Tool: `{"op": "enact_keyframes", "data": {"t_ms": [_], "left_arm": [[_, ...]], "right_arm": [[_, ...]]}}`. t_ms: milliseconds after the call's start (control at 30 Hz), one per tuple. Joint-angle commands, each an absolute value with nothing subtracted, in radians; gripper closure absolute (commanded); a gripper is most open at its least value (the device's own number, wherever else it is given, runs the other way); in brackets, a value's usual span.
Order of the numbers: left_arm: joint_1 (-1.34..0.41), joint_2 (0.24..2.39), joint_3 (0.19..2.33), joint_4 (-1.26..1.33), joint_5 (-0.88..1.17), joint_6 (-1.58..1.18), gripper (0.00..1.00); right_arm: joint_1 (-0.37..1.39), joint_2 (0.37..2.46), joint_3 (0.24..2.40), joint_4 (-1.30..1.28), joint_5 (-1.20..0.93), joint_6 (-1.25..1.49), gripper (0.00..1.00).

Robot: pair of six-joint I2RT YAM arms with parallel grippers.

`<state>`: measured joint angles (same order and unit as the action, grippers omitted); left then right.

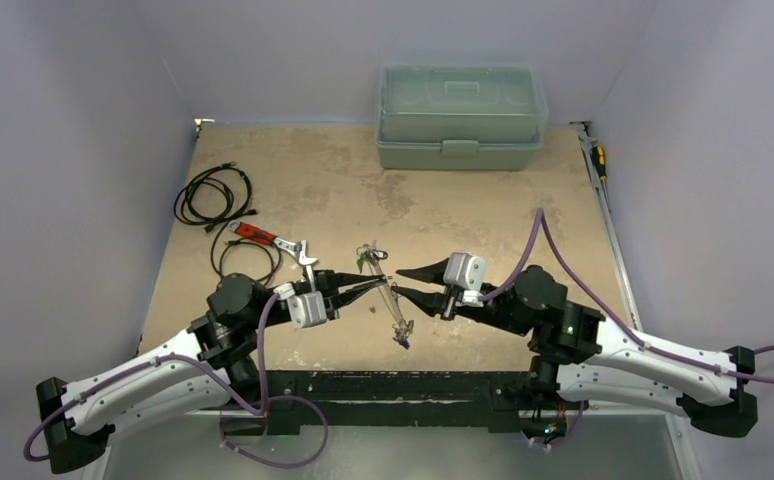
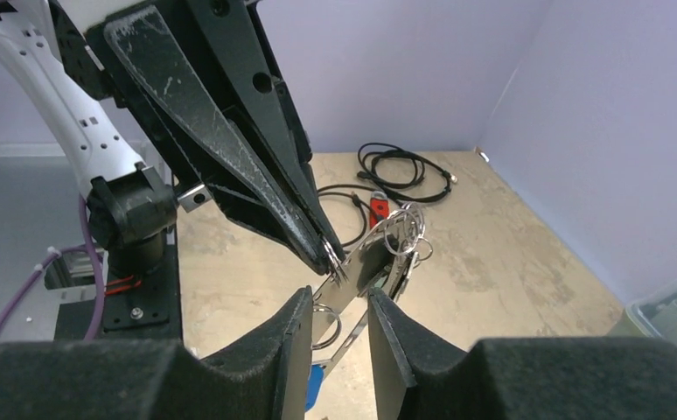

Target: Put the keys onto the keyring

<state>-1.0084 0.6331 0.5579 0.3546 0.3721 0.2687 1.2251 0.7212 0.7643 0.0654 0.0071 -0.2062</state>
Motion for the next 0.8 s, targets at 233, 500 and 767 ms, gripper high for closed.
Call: {"op": "enact_keyframes", "data": {"t_ms": [233, 500, 767], "left_arm": [[-1.005, 0.618, 0.556, 0.452, 0.404, 0.242, 1.00], [-1.006, 0.617, 0.554, 0.454, 0.419, 0.238, 1.00], [-1.006, 0.616, 0.552, 0.463, 0.432, 0.232, 1.00]], "right_arm": [[1.229, 0.748, 0.787, 0.137, -0.033, -0.228, 0.70], [1.229, 0.758, 0.787, 0.141, -0.025, -0.239, 0.73], [1.229, 0.761, 0.788, 0.138, -0.027, -0.242, 0.78]]}}
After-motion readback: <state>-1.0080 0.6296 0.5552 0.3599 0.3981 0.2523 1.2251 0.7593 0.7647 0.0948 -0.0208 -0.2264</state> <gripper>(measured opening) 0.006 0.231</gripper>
